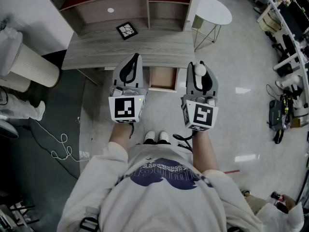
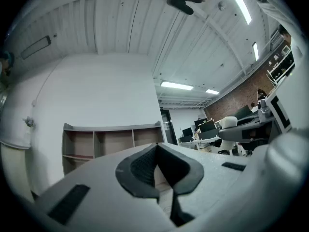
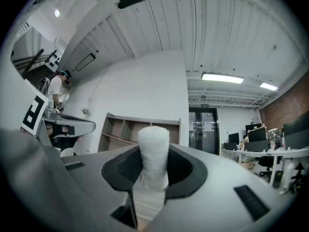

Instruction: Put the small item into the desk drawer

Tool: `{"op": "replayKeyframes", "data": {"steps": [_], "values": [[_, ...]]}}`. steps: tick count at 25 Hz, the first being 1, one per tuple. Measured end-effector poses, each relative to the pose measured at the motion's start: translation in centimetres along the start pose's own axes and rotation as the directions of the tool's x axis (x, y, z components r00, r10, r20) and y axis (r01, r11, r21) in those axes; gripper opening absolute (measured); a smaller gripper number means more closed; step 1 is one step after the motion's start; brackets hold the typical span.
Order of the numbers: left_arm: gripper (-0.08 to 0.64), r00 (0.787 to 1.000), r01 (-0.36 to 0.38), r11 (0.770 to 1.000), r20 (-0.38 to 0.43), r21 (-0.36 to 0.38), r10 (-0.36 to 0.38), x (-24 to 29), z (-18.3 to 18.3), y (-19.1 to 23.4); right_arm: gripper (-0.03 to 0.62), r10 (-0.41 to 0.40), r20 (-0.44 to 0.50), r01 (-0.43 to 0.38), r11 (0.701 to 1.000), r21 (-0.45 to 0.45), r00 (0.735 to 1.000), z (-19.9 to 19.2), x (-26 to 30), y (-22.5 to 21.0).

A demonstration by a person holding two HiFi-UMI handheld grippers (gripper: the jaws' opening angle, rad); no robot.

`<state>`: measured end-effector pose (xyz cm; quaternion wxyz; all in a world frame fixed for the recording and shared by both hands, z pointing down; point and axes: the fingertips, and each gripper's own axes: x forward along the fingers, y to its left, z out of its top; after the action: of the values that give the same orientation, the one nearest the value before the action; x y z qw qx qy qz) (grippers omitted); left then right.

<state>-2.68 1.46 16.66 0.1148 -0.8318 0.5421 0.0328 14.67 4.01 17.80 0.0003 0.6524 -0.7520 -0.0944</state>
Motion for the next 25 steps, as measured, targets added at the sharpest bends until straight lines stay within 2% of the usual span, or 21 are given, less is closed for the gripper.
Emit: {"op": "replayKeyframes", "data": {"steps": [14, 19, 25], "values": [[0.008, 1.000, -0.012, 1.000, -0.012, -0.001, 0.012, -0.3, -0.6, 0.1, 0.118, 0.007, -0.009, -0.008, 1.000, -0.016, 1.000, -0.3, -0.3, 0.0], [0.008, 1.000, -0.020, 1.000, -0.020, 0.002, 0.020, -0.4, -0.7, 0.0, 0.118, 0.028, -0.032, -0.026, 0.998, 0.051, 0.999, -1.0, -0.4, -0.6], [0.008, 0.998, -0.034, 0.999, -0.047, 0.011, 0.034, -0.8, -1.6, 0.0, 0.123, 0.079, -0.012, -0.077, 0.991, 0.107, 0.997, -0.9, -0.9, -1.1]]}}
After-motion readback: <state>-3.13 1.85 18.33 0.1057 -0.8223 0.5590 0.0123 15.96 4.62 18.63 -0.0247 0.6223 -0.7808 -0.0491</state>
